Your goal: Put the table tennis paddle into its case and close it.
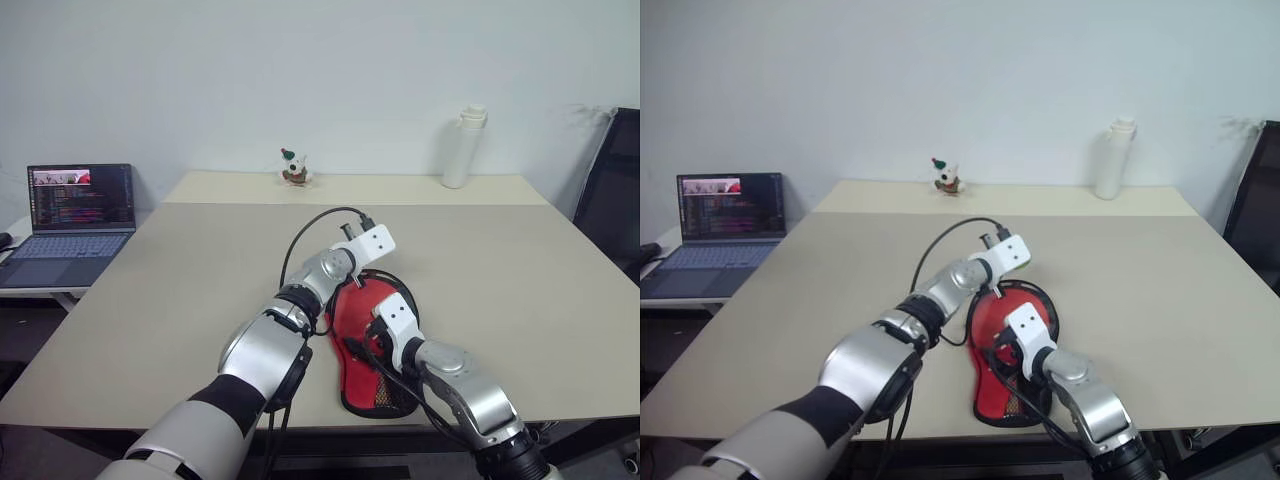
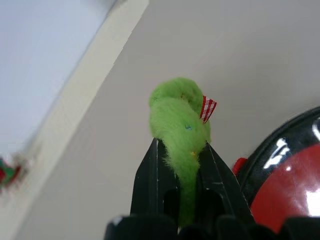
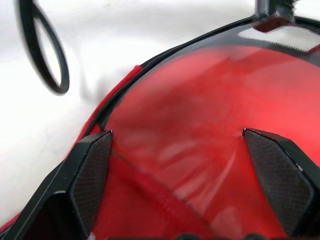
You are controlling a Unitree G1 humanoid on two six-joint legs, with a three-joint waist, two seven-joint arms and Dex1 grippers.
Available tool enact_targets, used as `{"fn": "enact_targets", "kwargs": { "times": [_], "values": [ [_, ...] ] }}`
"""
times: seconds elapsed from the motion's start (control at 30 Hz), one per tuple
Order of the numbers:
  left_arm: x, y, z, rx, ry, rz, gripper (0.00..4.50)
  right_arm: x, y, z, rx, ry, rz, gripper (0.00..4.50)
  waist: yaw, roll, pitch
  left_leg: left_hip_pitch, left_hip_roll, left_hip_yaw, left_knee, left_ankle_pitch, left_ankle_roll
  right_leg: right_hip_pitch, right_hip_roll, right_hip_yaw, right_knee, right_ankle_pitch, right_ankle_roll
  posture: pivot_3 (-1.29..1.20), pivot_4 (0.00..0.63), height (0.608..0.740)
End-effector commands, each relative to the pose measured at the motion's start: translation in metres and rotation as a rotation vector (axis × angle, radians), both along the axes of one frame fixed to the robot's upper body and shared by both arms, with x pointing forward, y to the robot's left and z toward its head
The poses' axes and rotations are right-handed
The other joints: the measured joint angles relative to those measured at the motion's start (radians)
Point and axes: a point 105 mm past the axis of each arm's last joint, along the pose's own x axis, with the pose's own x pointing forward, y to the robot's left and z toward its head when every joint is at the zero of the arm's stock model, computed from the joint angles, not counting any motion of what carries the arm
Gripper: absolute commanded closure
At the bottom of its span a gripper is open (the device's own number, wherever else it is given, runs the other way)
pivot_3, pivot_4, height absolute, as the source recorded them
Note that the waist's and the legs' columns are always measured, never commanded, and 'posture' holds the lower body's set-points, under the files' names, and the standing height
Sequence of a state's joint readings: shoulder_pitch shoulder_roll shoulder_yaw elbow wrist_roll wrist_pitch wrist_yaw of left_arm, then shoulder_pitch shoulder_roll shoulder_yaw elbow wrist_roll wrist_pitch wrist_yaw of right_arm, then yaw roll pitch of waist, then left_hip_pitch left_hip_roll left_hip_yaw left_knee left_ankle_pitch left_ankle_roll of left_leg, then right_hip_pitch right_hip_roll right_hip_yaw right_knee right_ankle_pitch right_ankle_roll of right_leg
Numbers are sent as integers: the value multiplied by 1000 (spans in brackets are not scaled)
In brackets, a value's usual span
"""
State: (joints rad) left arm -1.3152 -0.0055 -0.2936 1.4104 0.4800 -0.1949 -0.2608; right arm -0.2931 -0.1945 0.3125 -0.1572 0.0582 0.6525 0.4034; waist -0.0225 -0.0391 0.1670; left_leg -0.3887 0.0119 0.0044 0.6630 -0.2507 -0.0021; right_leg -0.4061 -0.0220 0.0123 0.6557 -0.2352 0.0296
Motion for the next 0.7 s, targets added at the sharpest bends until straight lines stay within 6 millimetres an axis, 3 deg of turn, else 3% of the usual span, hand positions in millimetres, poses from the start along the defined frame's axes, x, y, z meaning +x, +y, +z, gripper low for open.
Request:
{"fn": "enact_targets", "kwargs": {
  "times": [0.03, 0.33, 0.63, 0.7],
  "values": [
    [-16, -52, 48, 18, -206, -183, 4434, -42, -10, -84, -150, 346, -5, 0, 2, 0, 0, 0, 0, 0, 0, 0, 0, 0, 0, 0, -1, 0, 0, 0, 150, 740],
    [-29, -77, 58, 46, -301, -252, 4434, -49, -9, -86, -150, 357, -5, 0, 3, 2, -2, -4, 0, -1, -2, 0, 0, 0, 0, -2, -9, 0, 1, 0, 150, 740],
    [-49, -94, 30, 57, -168, -392, 4434, -44, -8, -85, -149, 347, -8, 0, 7, 2, -2, -5, 0, -1, -2, 0, 0, 0, 0, -3, -9, 1, 1, 0, 150, 740],
    [-52, -95, 25, 61, -143, -417, 3861, -42, -7, -85, -149, 342, -7, 0, 6, 3, -3, -4, 0, -1, -2, 0, 0, 0, 0, -3, -10, 1, 1, 0, 150, 740]
  ]
}}
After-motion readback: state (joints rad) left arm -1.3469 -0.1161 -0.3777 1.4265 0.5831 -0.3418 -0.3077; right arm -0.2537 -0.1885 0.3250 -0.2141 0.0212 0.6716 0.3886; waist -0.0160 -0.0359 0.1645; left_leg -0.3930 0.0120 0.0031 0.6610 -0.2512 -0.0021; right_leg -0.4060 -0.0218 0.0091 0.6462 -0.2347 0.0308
